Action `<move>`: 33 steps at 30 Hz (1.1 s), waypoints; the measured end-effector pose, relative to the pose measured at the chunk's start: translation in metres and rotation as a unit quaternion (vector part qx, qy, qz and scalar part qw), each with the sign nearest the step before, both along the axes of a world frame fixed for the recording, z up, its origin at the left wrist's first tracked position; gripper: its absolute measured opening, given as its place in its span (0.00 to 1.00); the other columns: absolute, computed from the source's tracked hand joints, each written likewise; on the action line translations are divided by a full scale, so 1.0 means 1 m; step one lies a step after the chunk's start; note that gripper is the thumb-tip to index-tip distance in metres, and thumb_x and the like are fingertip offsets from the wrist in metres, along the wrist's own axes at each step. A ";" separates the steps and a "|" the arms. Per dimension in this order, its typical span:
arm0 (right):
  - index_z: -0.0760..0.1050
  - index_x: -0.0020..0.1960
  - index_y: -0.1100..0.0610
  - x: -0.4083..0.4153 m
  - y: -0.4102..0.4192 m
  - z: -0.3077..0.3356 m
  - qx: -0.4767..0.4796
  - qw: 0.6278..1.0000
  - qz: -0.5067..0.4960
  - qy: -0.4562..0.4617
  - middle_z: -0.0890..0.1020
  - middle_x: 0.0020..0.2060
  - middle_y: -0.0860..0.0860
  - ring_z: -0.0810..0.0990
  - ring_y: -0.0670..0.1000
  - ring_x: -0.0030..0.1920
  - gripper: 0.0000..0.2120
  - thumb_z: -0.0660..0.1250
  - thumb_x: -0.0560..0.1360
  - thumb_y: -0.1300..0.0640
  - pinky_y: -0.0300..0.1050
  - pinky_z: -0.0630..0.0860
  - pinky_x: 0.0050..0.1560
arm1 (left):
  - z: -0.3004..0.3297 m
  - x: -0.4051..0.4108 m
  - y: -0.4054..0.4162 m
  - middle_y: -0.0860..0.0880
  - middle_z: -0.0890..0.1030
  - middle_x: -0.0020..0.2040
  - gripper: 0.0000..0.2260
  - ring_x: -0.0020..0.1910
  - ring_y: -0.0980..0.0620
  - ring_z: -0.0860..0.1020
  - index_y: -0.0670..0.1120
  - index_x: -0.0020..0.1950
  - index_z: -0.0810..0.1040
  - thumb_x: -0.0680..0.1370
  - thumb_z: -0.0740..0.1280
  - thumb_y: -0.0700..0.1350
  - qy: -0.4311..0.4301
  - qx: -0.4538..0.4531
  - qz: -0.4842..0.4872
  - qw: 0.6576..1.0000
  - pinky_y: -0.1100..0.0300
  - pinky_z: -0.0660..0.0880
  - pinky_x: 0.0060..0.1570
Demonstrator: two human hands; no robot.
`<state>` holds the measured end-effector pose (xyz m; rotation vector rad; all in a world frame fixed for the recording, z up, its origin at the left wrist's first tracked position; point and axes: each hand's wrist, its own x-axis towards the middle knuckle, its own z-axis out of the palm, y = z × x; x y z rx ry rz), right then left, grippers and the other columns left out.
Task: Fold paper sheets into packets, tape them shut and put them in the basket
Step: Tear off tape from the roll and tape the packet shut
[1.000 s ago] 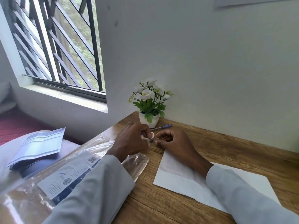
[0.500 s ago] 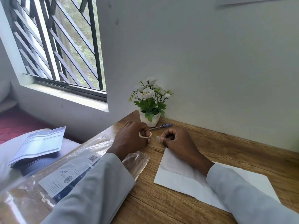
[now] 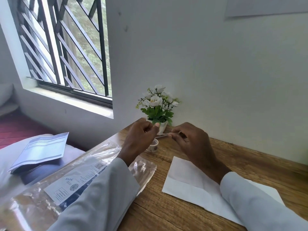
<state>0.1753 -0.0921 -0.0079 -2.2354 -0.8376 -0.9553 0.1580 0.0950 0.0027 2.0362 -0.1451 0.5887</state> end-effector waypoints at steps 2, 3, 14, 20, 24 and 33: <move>0.83 0.48 0.59 -0.005 -0.007 0.011 -0.049 0.994 -0.006 -0.100 0.84 0.41 0.52 0.79 0.45 0.37 0.08 0.70 0.75 0.54 0.22 0.64 0.40 | 0.012 -0.010 -0.005 0.46 0.81 0.34 0.21 0.33 0.58 0.80 0.38 0.34 0.81 0.77 0.68 0.54 0.054 -0.103 -0.058 0.992 0.67 0.74 0.31; 0.82 0.47 0.60 -0.009 -0.012 0.016 -0.069 0.988 -0.004 -0.139 0.84 0.41 0.53 0.80 0.47 0.37 0.09 0.69 0.76 0.54 0.24 0.66 0.40 | 0.015 -0.013 -0.007 0.50 0.80 0.31 0.20 0.31 0.59 0.77 0.43 0.31 0.82 0.77 0.68 0.55 0.092 -0.134 -0.086 0.983 0.68 0.72 0.31; 0.83 0.46 0.62 -0.075 -0.087 0.028 -0.217 0.946 -0.042 -0.238 0.84 0.43 0.56 0.82 0.52 0.37 0.12 0.67 0.79 0.54 0.42 0.79 0.32 | 0.020 -0.040 -0.044 0.45 0.83 0.38 0.06 0.43 0.49 0.74 0.43 0.39 0.84 0.71 0.72 0.45 0.187 -0.131 -0.305 0.925 0.62 0.69 0.39; 0.82 0.48 0.56 -0.117 -0.126 0.026 -0.141 0.983 -0.090 -0.076 0.83 0.43 0.48 0.82 0.48 0.38 0.08 0.69 0.77 0.51 0.45 0.79 0.35 | 0.026 -0.054 -0.073 0.49 0.85 0.37 0.08 0.35 0.61 0.74 0.39 0.42 0.84 0.76 0.70 0.42 0.174 -0.027 -0.299 0.938 0.63 0.67 0.37; 0.83 0.45 0.53 -0.148 -0.132 0.034 0.203 0.965 -0.068 0.153 0.85 0.37 0.48 0.84 0.50 0.36 0.10 0.73 0.70 0.48 0.46 0.82 0.39 | 0.033 -0.061 -0.089 0.53 0.85 0.37 0.06 0.38 0.63 0.81 0.43 0.40 0.84 0.75 0.71 0.42 0.137 0.025 -0.307 0.942 0.65 0.75 0.41; 0.83 0.46 0.63 -0.167 -0.146 0.034 0.323 0.862 -0.015 0.391 0.86 0.41 0.58 0.85 0.51 0.40 0.11 0.78 0.66 0.59 0.46 0.83 0.42 | 0.065 -0.075 -0.139 0.59 0.77 0.35 0.03 0.39 0.55 0.77 0.52 0.44 0.82 0.74 0.68 0.47 -0.032 0.395 -0.332 0.856 0.61 0.72 0.34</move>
